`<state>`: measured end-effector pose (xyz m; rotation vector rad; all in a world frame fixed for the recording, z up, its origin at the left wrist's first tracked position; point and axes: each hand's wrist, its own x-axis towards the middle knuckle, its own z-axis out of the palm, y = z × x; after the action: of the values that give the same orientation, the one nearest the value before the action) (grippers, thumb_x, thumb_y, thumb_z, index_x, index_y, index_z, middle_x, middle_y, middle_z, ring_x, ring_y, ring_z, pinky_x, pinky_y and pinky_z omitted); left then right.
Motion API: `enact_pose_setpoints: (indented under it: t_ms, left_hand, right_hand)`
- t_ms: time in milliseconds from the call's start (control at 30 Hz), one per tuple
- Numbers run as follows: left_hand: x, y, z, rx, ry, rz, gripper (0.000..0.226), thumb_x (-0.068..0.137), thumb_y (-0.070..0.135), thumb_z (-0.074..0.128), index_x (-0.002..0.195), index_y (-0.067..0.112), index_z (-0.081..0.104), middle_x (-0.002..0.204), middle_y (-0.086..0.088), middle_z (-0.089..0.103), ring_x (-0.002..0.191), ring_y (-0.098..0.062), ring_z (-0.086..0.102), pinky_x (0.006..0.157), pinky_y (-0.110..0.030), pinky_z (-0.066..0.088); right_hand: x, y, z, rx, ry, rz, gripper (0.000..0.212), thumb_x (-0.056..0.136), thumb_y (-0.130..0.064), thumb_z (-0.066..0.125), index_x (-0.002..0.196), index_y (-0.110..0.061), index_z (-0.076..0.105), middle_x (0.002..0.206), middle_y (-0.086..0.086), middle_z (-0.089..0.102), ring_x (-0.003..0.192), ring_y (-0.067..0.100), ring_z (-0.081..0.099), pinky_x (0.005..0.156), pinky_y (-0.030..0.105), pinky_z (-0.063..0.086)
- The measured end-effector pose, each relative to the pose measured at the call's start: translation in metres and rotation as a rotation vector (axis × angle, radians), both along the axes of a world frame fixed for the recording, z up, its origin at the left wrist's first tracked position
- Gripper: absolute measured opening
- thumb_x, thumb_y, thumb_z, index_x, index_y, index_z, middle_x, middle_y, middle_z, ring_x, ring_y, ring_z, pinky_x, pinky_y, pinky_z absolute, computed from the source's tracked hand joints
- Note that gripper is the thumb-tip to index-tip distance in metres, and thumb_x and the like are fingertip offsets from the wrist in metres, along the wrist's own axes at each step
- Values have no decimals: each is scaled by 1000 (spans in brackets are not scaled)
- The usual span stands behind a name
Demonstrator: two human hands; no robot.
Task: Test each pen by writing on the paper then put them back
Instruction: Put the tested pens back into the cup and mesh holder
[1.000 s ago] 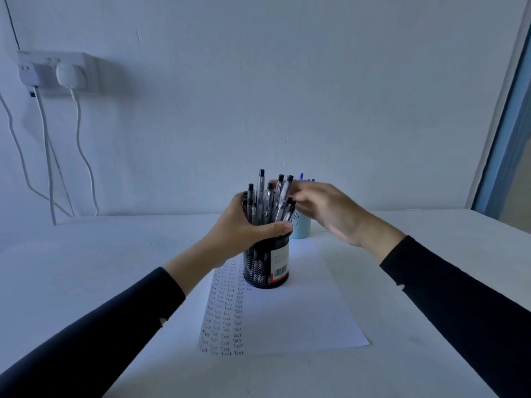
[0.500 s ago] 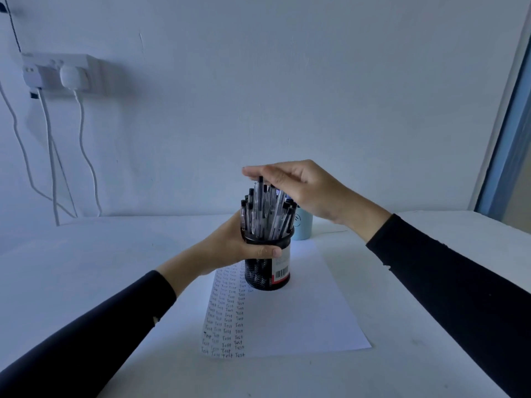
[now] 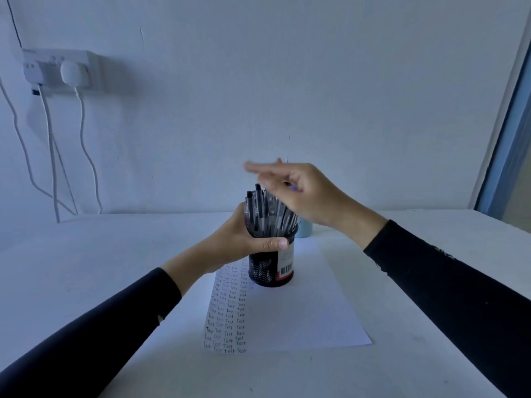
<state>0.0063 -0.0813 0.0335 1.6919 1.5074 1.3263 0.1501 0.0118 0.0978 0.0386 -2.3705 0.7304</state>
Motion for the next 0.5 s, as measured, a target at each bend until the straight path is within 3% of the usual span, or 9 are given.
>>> enact_pose_setpoints:
  t_ms: [33, 100, 167, 267, 333, 433, 500]
  left_hand:
    - [0, -1, 1, 11, -33, 16, 67, 71, 26, 86, 126, 26, 48, 117, 4, 68, 112, -11, 64, 95, -33, 51]
    - [0, 0, 0, 29, -64, 84, 78, 66, 39, 89, 130, 23, 46, 120, 2, 67, 113, -12, 63, 99, -39, 50]
    - [3, 0, -1, 47, -19, 88, 67, 68, 33, 88, 125, 21, 53, 114, 0, 70, 110, -14, 65, 98, -41, 51]
    - [8, 2, -1, 78, 66, 93, 49, 71, 19, 87, 113, 23, 63, 103, -1, 73, 100, -15, 69, 92, -38, 55]
    - [7, 1, 1, 90, 81, 63, 44, 72, 14, 85, 111, 21, 65, 101, -5, 74, 99, -19, 69, 90, -38, 55]
    - [-4, 1, -2, 63, 26, 41, 53, 74, 13, 85, 120, 15, 58, 109, -9, 71, 105, -23, 67, 93, -40, 54]
    - [-13, 1, -8, 39, -57, 97, 75, 68, 25, 89, 130, 16, 47, 117, -5, 66, 111, -19, 63, 98, -43, 51]
  right_hand:
    - [5, 5, 2, -108, 48, 10, 36, 103, -17, 45, 136, -28, 53, 148, -5, 49, 137, 4, 42, 113, 18, 32]
    - [14, 21, -3, -366, 108, 4, 47, 90, -13, 48, 132, -31, 43, 150, -8, 42, 140, 6, 37, 87, 12, 44]
    - [22, 35, -24, -499, -90, -36, 63, 78, -14, 58, 131, -34, 30, 147, -8, 38, 139, 11, 36, 76, 15, 44]
    - [22, 41, -62, -567, -474, -1, 93, 78, -11, 80, 145, -31, 19, 142, -7, 48, 135, 10, 41, 100, 23, 42]
    - [16, 39, -76, -550, -462, 22, 83, 76, -13, 84, 142, -27, 36, 137, -4, 58, 130, 7, 50, 111, 32, 39]
    - [9, 32, -79, -503, -308, -32, 61, 75, -14, 85, 127, -27, 56, 124, -8, 66, 118, 3, 58, 102, 22, 45]
    - [5, 30, -87, -501, -194, -93, 62, 69, -22, 89, 122, -29, 57, 120, -9, 68, 113, 4, 61, 96, 23, 49]
